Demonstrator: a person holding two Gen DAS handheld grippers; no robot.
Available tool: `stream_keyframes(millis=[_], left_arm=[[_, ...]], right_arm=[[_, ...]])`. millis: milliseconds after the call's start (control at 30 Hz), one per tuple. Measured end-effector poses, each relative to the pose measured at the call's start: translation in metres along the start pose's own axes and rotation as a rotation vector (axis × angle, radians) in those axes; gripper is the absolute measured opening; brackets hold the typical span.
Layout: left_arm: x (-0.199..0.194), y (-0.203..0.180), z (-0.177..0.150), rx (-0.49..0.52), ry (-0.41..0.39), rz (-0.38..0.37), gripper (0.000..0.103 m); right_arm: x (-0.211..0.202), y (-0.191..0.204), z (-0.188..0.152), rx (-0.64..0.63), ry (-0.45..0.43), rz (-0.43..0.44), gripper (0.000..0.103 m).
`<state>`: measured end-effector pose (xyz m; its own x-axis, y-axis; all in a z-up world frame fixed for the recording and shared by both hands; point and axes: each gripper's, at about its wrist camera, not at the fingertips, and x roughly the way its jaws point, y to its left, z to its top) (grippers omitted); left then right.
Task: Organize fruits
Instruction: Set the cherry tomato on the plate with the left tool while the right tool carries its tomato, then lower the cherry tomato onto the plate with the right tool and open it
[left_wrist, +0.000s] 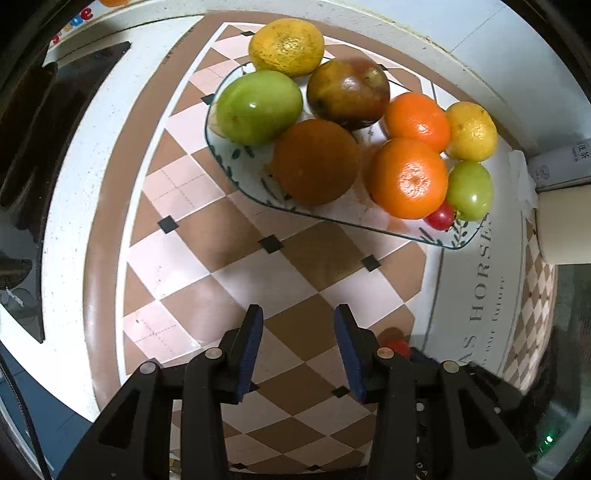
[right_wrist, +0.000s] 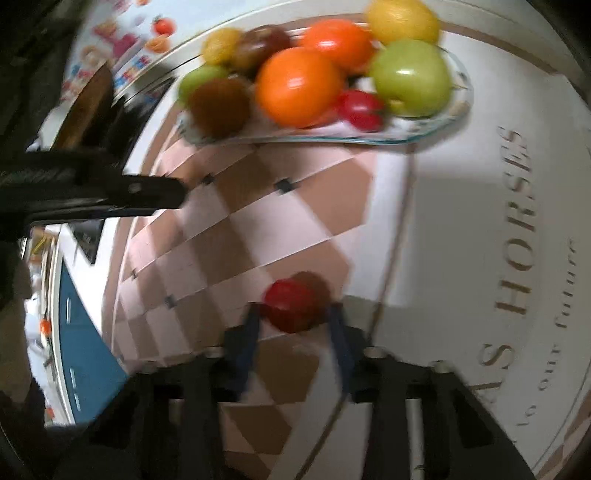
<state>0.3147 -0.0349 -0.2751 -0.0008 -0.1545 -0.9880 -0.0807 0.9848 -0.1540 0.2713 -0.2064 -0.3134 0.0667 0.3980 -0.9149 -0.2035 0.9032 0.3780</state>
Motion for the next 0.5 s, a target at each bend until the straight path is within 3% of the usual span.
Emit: stream_keyframes(millis=[100, 233, 333, 500], left_arm=[[-0.004, 0.0, 0.001, 0.005, -0.032, 0.042, 0.038], [-0.008, 0.007, 0.007, -0.008, -0.088, 0.081, 0.073], [-0.01, 0.018, 0.014, -0.029, -0.117, 0.114, 0.079], [-0.01, 0.04, 0.023, -0.085, -0.115, 0.126, 0.089]], right_arm=[[-0.009, 0.003, 0.011, -0.005, -0.059, 0.006, 0.032], [-0.022, 0.004, 0.053, 0.027, -0.159, 0.033, 0.032], [-0.014, 0.006, 0.082, 0.068, -0.184, 0.057, 0.032], [-0.003, 0.008, 0.1, 0.088, -0.175, 0.103, 0.032]])
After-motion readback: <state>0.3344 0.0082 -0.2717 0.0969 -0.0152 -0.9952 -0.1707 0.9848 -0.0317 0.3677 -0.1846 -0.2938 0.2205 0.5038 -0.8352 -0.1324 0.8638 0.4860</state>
